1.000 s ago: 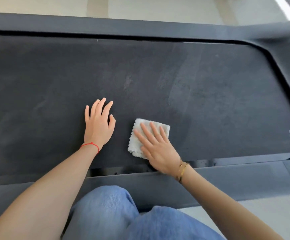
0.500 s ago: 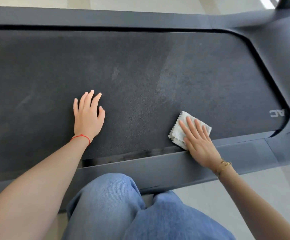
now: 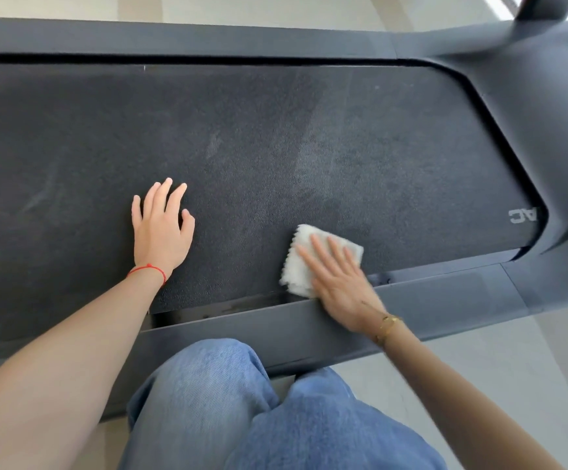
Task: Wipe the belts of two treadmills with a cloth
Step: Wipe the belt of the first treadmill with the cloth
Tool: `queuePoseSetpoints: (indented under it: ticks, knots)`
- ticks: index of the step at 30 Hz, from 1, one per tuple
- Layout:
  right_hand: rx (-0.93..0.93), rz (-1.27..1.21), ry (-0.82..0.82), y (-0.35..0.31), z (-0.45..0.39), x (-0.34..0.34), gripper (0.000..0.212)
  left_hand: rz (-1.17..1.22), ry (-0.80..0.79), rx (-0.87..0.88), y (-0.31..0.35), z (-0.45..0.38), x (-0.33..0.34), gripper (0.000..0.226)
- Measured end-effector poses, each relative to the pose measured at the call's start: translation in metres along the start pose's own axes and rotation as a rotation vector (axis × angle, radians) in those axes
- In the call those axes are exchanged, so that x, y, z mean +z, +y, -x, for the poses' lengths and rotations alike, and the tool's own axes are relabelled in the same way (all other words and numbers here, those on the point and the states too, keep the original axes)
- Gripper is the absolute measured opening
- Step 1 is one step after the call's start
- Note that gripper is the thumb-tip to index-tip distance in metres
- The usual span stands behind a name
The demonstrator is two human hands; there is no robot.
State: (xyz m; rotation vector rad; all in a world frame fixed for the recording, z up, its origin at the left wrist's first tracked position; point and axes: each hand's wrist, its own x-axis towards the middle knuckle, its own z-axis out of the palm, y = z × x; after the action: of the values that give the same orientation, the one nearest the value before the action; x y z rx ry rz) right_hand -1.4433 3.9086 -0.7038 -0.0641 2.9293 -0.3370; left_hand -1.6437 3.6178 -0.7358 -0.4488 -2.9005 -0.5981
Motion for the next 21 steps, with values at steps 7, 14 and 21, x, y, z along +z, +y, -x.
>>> queuePoseSetpoints:
  ticks: [7,14,21]
  knots:
    - [0.413,-0.109,0.025,0.069,0.022,-0.024,0.057,-0.006,-0.003,-0.001,0.002,0.000,-0.001,0.047]
    - [-0.078,0.019,-0.048,-0.047,-0.017,0.001,0.063,-0.015,0.001,-0.002,0.004,0.000,-0.002,0.047]
    - [-0.415,0.129,-0.143,-0.123,-0.058,0.009,0.058,0.010,0.012,-0.011,0.005,0.000,-0.002,0.047]
